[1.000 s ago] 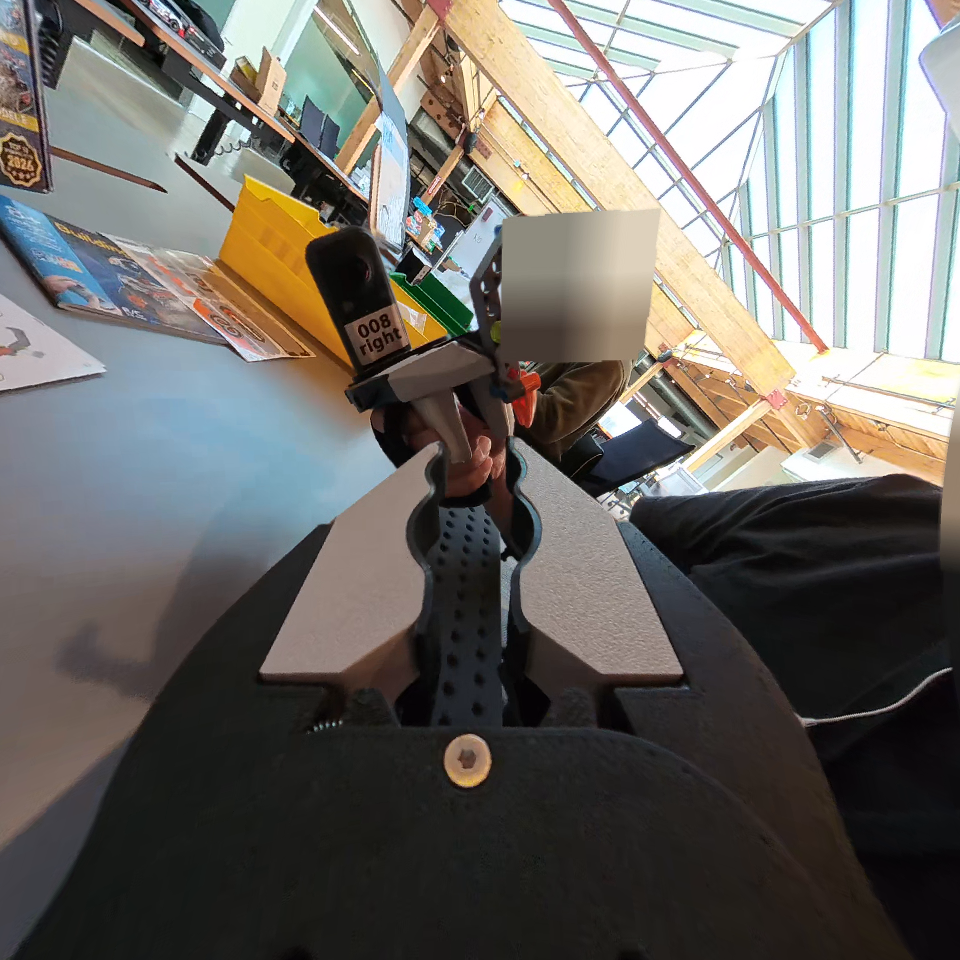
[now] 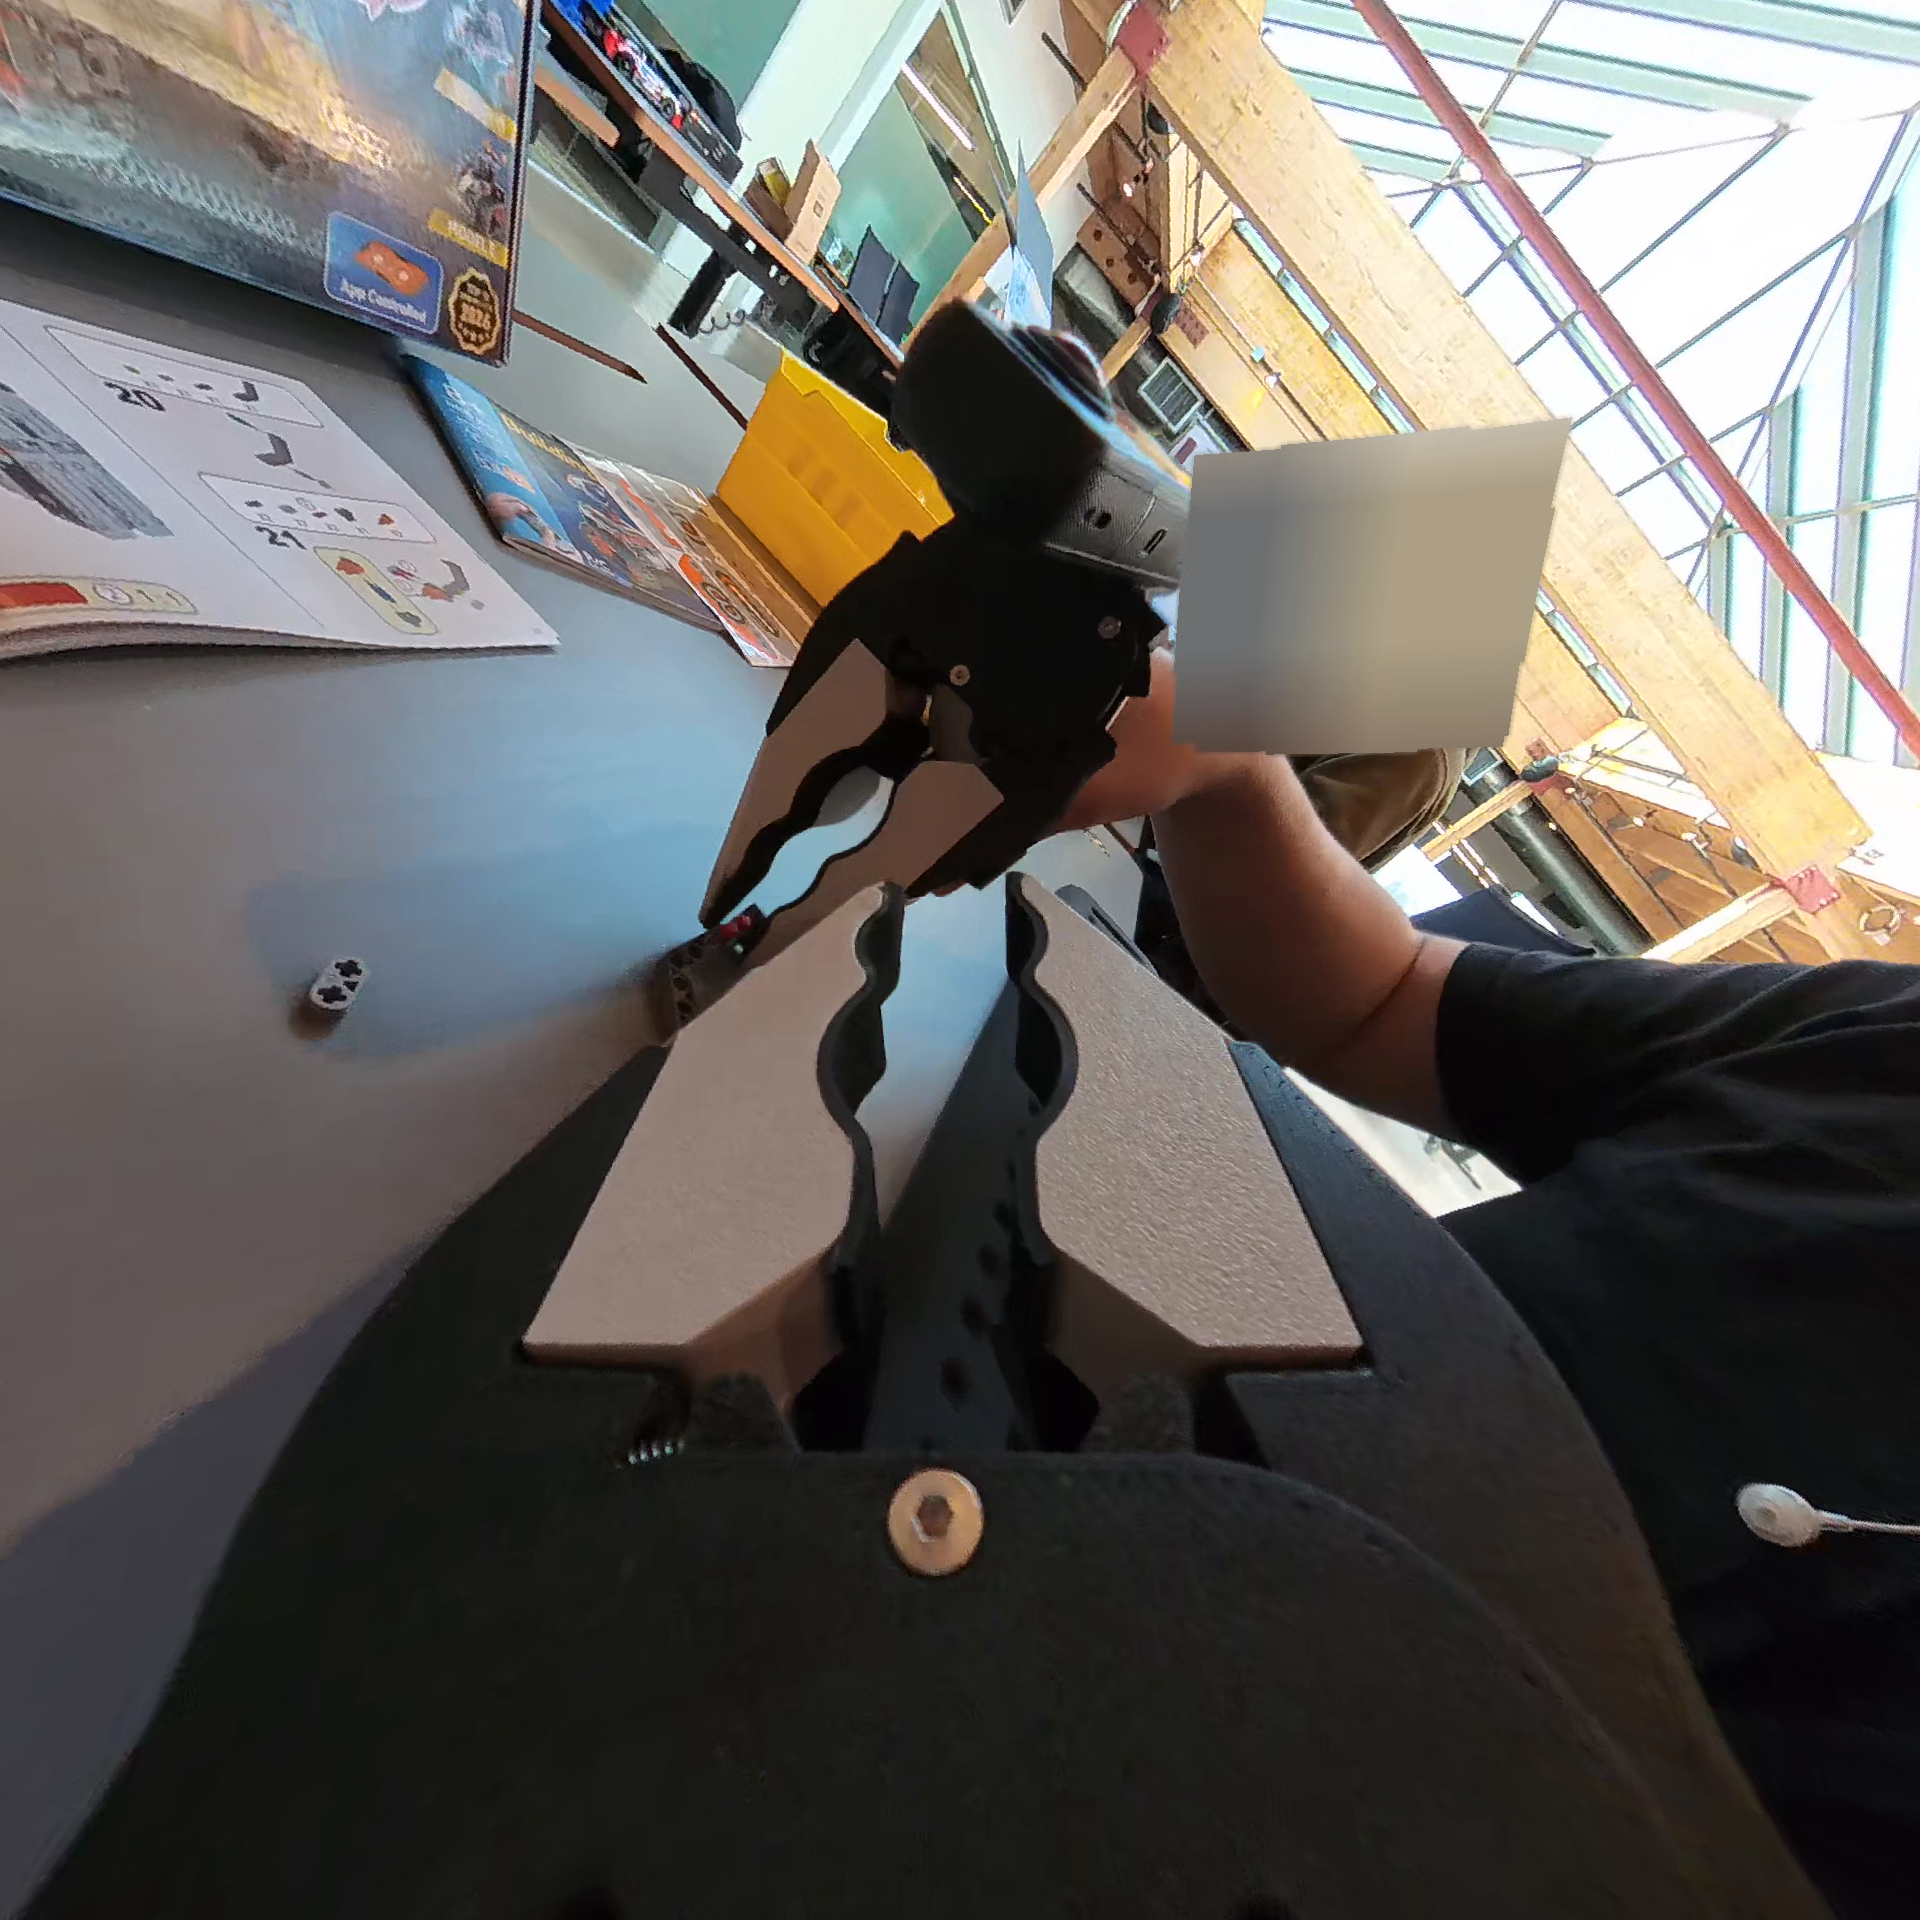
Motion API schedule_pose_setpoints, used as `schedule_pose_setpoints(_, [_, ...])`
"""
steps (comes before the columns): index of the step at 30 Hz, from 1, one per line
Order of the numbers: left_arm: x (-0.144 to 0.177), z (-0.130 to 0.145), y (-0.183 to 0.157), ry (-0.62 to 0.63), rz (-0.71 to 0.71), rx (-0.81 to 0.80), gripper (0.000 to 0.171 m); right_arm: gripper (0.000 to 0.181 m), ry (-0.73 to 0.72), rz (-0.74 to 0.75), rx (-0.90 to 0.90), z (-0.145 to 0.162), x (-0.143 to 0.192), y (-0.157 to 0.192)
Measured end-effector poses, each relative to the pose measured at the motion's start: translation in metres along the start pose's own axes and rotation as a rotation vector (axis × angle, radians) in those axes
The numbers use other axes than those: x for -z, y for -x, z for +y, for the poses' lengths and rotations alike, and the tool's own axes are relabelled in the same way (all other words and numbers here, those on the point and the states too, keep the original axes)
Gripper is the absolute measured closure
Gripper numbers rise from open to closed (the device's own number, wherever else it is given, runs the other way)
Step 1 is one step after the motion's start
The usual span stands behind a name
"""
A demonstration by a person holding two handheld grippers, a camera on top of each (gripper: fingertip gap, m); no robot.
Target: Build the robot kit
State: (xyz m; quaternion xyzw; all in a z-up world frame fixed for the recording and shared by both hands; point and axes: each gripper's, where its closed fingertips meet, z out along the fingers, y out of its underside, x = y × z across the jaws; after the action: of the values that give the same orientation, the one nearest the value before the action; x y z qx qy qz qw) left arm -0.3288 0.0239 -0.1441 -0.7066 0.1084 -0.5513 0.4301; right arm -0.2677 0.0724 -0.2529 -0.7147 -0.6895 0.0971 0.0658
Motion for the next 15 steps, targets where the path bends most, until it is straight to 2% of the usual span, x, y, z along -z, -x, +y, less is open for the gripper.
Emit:
schedule_pose_setpoints(6, [-0.001, 0.006, -0.001, -0.005, 0.031, -0.001, 0.153, 0.167, -0.009, 0.005, 0.047, -0.002, 0.017, -0.005])
schedule_pose_setpoints(15, [0.002, 0.004, -0.003, -0.019, 0.062, 0.011, 0.153, 0.167, 0.055, 0.017, 0.072, 0.001, 0.004, 0.0])
